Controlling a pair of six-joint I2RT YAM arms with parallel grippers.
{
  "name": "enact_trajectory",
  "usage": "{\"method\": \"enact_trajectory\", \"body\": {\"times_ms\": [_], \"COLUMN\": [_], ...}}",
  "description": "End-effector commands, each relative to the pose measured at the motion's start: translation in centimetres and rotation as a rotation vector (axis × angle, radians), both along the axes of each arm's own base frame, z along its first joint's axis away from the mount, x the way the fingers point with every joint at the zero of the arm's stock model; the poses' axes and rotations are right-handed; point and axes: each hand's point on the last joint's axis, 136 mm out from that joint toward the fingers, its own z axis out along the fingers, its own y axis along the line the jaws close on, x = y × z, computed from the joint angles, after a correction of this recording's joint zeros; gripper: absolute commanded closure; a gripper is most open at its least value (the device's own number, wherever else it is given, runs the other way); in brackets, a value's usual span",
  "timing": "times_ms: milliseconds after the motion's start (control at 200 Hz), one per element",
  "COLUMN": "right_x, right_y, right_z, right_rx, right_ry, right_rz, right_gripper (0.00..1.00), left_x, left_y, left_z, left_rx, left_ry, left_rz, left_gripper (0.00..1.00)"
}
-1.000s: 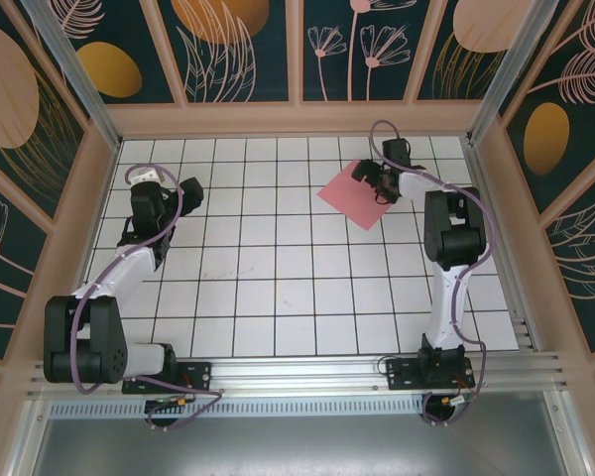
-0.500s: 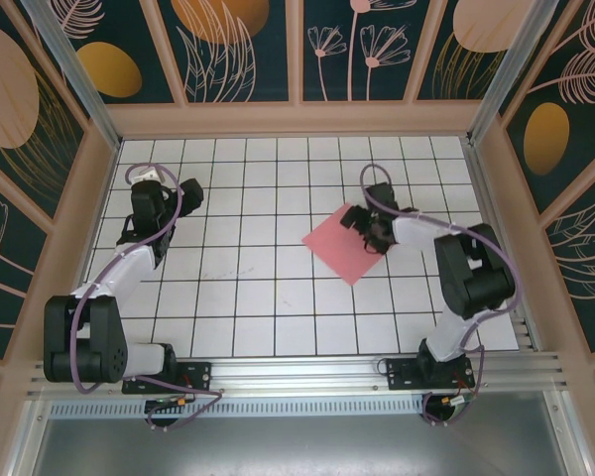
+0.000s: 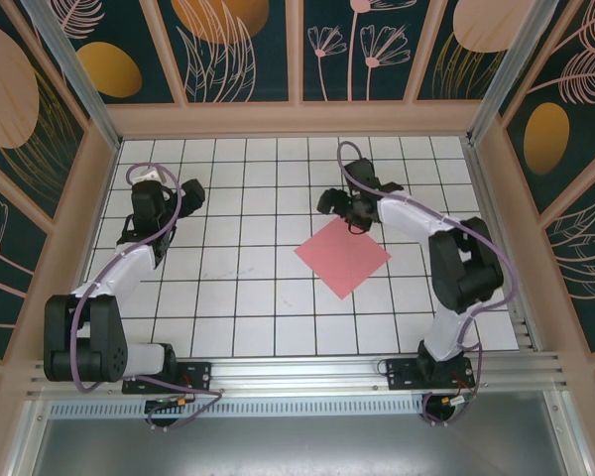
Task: Fold a paper plane with a square sheet of paper (pick it up from the middle)
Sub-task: Move the square sheet of paper to the middle-right of the table, then fold the square sheet of paper in half at the center of the table.
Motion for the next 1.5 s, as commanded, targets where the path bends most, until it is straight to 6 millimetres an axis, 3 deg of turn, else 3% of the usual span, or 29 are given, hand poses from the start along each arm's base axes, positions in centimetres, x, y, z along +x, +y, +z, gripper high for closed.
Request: {"method": "enact_trajectory", "body": {"times_ms": [0,110,275,360,490,570,641,806,921,1026,1136,1286,1491], "right_x": [1.3,2.7,2.2,1.4,-1.0,-2.7,-3.2,-1.4,-2.7,-6.0,-9.2,-11.3,-12.5], "right_y": [1.6,1.9,0.5,-1.9,-7.7,-11.2,-12.4,-11.0,-8.7,-9.0,-10.0,-10.3,-9.9], "right_z": [-1.7,-3.0,-5.9,-7.4,-9.1,-9.2,-8.4,-2.6,-0.1,-0.9,-2.4,-3.6,-5.8], "right_rx": [-0.02,-0.033,-0.052,-0.081,-0.18,-0.244,-0.264,-0.271,-0.29,-0.356,-0.375,-0.38,-0.411], "right_ry": [0.021,0.039,0.117,0.162,0.24,0.258,0.239,0.109,0.049,0.107,0.192,0.252,0.317], "right_rz": [0.077,0.074,0.027,-0.042,-0.199,-0.287,-0.306,-0.191,0.045,0.173,0.182,0.181,0.231], "right_gripper": [0.08,0.08,0.09,0.09,0.09,0.09,0.09,0.04,0.01,0.01,0.01,0.01,0.01], "left_x": [0.1,-0.1,-0.2,-0.2,-0.1,-0.1,0.0,0.3,0.2,0.0,-0.3,-0.3,-0.1], "left_y": [-0.4,-0.9,-1.2,-1.2,-1.2,-1.2,-1.2,-1.6,-2.0,-2.1,-2.2,-2.3,-2.3], "left_z": [0.2,0.0,-0.2,-0.4,-0.6,-0.9,-1.2,-1.7,-2.1,-2.4,-2.8,-3.2,-3.2], "left_rx": [-0.043,-0.064,-0.075,-0.078,-0.083,-0.086,-0.093,-0.12,-0.132,-0.131,-0.13,-0.134,-0.133], "left_ry": [0.009,0.02,0.028,0.034,0.04,0.046,0.051,0.063,0.073,0.081,0.09,0.102,0.104], "left_rz": [-0.015,-0.034,-0.051,-0.049,-0.047,-0.044,-0.043,-0.049,-0.067,-0.076,-0.081,-0.083,-0.087], "left_gripper": [0.01,0.02,0.01,0.01,0.01,0.01,0.01,0.01,0.02,0.02,0.01,0.01,0.01]}}
